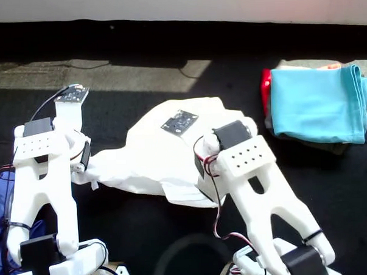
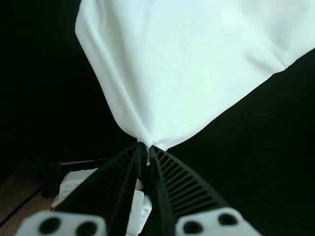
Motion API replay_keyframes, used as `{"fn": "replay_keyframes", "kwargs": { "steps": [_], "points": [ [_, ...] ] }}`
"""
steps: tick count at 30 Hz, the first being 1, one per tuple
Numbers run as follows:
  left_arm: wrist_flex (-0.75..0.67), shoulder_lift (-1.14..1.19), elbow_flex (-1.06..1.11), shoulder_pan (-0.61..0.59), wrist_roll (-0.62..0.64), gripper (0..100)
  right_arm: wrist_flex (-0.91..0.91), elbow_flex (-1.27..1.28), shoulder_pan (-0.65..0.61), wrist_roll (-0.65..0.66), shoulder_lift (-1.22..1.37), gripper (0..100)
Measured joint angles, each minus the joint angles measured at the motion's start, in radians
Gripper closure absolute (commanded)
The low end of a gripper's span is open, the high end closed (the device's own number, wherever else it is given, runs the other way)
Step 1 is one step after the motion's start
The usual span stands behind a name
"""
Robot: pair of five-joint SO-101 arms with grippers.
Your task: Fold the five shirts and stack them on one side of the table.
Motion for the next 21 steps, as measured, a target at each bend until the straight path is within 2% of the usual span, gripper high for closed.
{"fn": "replay_keyframes", "kwargs": {
  "steps": [5,12,19,21],
  "points": [
    [0.000,0.000,0.000,0.000,0.000,99,0.008,0.146,-0.037,0.000,-0.063,99.3],
    [0.000,0.000,0.000,0.000,0.000,99,-0.063,0.376,-0.265,-0.014,-0.212,99.3],
    [0.000,0.000,0.000,0.000,0.000,99,-0.203,0.532,-0.295,-0.014,-0.281,98.3],
    [0.000,0.000,0.000,0.000,0.000,99,-0.261,0.583,-0.295,-0.014,-0.281,93.7]
  ]
}}
